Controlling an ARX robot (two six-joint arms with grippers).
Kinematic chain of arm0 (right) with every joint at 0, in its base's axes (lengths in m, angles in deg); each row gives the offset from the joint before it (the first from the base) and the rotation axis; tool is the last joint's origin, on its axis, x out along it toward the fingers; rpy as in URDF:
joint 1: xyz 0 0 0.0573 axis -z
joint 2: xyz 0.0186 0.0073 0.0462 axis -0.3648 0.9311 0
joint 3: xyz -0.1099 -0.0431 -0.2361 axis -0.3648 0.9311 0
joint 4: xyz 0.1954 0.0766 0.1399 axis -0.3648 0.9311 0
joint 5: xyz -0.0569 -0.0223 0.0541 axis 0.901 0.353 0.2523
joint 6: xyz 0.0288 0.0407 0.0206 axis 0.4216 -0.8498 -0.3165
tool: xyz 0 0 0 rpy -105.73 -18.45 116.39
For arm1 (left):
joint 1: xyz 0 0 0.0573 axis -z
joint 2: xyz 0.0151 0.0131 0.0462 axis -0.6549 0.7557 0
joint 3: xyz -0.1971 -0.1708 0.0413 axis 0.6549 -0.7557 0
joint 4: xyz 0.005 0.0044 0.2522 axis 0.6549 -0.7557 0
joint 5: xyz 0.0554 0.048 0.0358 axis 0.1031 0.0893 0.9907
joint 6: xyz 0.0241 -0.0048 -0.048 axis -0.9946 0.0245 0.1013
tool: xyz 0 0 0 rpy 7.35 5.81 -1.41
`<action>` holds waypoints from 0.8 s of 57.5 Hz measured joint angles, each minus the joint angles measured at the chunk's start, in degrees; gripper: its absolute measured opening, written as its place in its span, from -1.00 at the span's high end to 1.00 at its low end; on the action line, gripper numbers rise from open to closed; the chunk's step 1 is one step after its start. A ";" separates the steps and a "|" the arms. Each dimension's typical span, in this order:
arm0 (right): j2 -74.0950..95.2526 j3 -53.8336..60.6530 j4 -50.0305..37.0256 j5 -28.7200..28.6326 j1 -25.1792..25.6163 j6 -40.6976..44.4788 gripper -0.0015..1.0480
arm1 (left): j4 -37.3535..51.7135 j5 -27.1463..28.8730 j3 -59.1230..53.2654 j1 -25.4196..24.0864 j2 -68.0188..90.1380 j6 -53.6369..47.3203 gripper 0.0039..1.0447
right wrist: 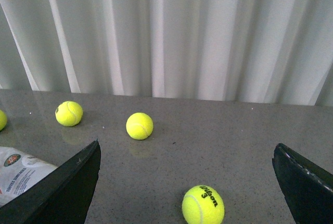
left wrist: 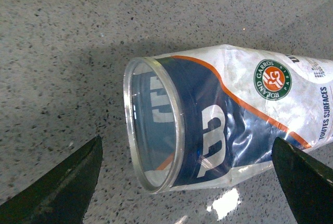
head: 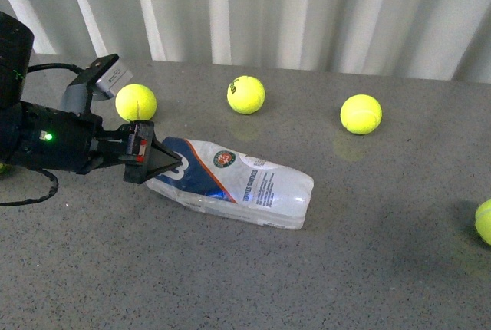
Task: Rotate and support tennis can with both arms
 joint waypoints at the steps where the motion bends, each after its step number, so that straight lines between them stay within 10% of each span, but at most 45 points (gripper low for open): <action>1: 0.00 0.00 0.00 0.00 0.00 0.00 -0.86 | 0.79 -0.33 0.00 0.17 0.44 0.61 -0.87; 19: 0.00 0.00 0.00 0.00 0.00 0.00 -0.86 | 15.21 -5.14 -0.79 1.68 4.42 14.82 -0.85; 46: 0.00 0.00 0.00 0.00 0.00 0.00 -0.86 | 13.81 -5.09 -2.32 1.57 3.93 17.97 0.80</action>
